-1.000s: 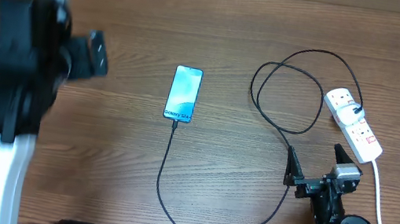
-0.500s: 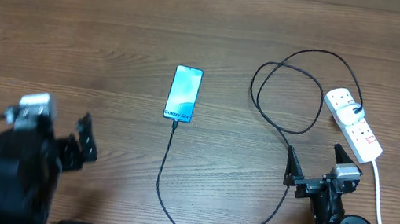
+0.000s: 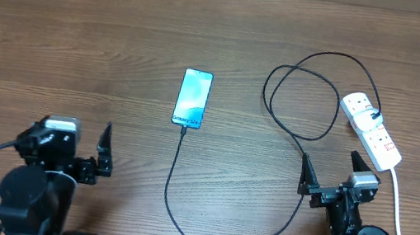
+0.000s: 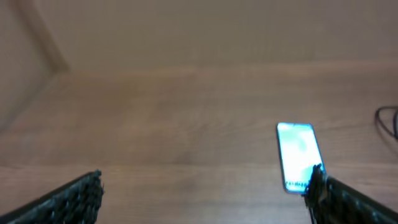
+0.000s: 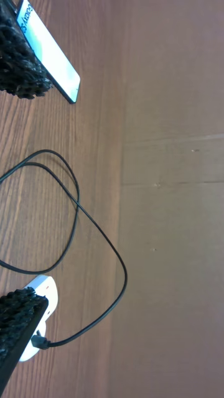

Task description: Plug charger to phone and switch on socket

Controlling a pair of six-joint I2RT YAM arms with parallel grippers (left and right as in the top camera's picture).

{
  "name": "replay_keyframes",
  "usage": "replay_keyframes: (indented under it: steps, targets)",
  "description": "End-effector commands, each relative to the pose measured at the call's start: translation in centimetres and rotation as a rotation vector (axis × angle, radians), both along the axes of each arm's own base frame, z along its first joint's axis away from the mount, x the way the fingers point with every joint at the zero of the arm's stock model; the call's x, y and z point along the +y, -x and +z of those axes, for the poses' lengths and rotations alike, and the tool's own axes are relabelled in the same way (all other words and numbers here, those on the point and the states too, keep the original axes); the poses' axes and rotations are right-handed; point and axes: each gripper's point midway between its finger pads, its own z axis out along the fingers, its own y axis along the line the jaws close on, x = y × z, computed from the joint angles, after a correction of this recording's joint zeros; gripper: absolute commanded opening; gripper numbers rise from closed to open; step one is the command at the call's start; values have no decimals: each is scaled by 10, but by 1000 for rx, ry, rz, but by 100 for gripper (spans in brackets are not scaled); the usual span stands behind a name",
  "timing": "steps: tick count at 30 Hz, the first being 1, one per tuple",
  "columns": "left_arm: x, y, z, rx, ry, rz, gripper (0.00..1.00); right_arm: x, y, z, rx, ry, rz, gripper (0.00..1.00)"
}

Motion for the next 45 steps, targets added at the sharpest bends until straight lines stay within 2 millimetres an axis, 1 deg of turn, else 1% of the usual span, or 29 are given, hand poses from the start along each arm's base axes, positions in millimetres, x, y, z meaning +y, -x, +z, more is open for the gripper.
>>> replay_keyframes:
  steps: [1, 6, 10, 21, 28, 30, 36, 42, 44, 45]
  targets:
    - [-11, -6, -13, -73, -27, -77, 100, -1, 0, -2, -3, 1, -5, 100]
    - [-19, -14, -21, -200, -24, -122, 100, -1, 0, -2, -3, 1, -5, 100]
    - [-19, -18, -27, -272, -29, -122, 100, -1, 0, -2, -3, 1, -5, 100]
    - [-17, -18, -37, -410, -42, -111, 100, -1, 0, -2, -3, 1, -5, 100]
    - [-17, -24, -48, -462, -36, -108, 100, -1, 0, -2, -3, 1, -5, 100]
    - [-16, -25, -54, -461, -37, -105, 100, -1, 0, -2, -3, 1, -5, 100]
    - [-1, -27, -77, -363, -44, -23, 100, -1, 0, -2, -3, 1, -5, 100]
    - [0, -27, -98, -280, -40, -18, 100, -1, 0, -2, -3, 1, -5, 100]
    - [3, -26, -107, -245, 3, 8, 100, -1, 0, -2, -3, 1, -5, 100]
    - [4, -27, -106, -249, 28, 17, 100, -1, 0, -2, -3, 1, -5, 100]
